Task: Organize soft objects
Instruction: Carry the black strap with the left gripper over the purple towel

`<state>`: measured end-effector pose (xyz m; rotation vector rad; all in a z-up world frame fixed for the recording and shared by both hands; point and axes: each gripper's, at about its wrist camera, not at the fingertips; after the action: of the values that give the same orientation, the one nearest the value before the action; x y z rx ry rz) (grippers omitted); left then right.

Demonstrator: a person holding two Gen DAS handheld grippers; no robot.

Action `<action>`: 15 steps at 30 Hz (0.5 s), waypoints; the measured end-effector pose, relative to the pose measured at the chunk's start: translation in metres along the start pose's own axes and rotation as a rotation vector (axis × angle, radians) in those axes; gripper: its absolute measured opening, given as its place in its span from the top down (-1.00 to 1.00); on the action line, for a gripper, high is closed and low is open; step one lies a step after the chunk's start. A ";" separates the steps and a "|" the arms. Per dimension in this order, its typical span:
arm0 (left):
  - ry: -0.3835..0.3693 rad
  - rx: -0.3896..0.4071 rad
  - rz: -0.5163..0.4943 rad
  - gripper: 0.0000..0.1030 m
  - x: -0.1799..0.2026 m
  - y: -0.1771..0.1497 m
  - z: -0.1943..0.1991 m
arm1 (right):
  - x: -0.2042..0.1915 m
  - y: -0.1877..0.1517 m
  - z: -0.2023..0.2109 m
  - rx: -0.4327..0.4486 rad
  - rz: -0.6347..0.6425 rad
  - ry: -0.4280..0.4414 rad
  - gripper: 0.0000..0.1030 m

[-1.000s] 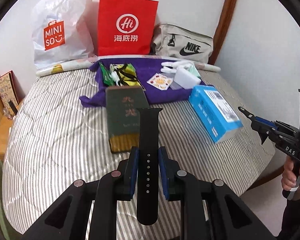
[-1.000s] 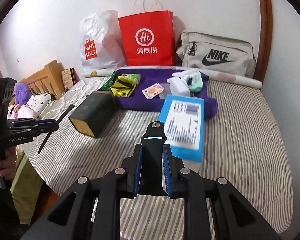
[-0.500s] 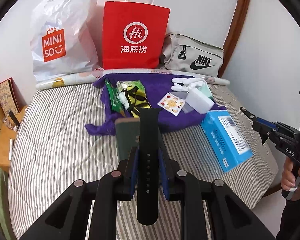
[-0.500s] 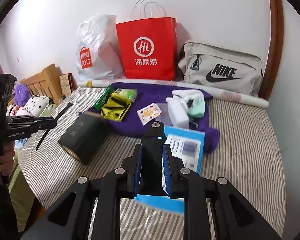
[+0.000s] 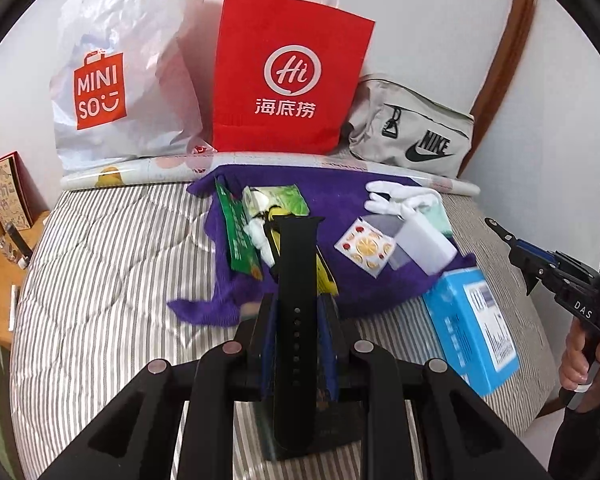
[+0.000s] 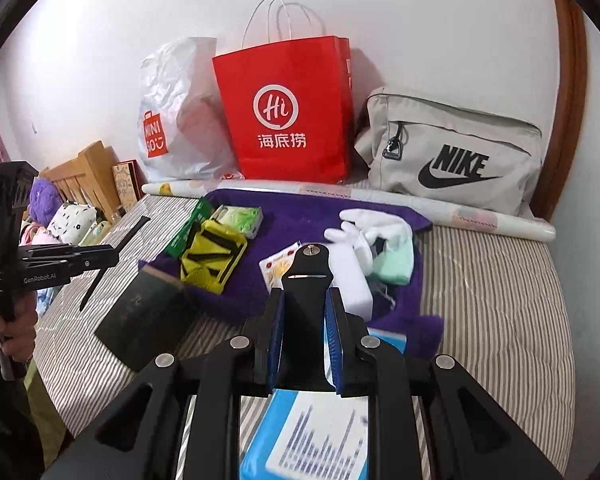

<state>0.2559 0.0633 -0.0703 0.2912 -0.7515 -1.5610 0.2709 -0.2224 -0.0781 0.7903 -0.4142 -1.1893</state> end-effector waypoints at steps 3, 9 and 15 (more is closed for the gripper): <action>-0.003 -0.008 0.009 0.62 -0.004 0.012 -0.011 | 0.003 0.010 -0.015 -0.004 0.003 0.004 0.60; -0.002 -0.030 0.023 0.62 -0.009 0.037 -0.036 | 0.007 0.028 -0.046 -0.025 -0.006 0.031 0.60; 0.001 -0.051 0.046 0.62 -0.016 0.055 -0.061 | 0.008 0.042 -0.076 -0.061 -0.003 0.046 0.60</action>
<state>0.3374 0.0625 -0.0860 0.2355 -0.7113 -1.5342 0.3520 -0.1991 -0.0993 0.7648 -0.3374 -1.1792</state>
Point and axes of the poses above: each gripper's, at about its wrist camera, not at the fingertips, and z roughly against the way its jaws point, x to its right, y to its top, and after that the axes turned 4 degrees about -y, right-handed
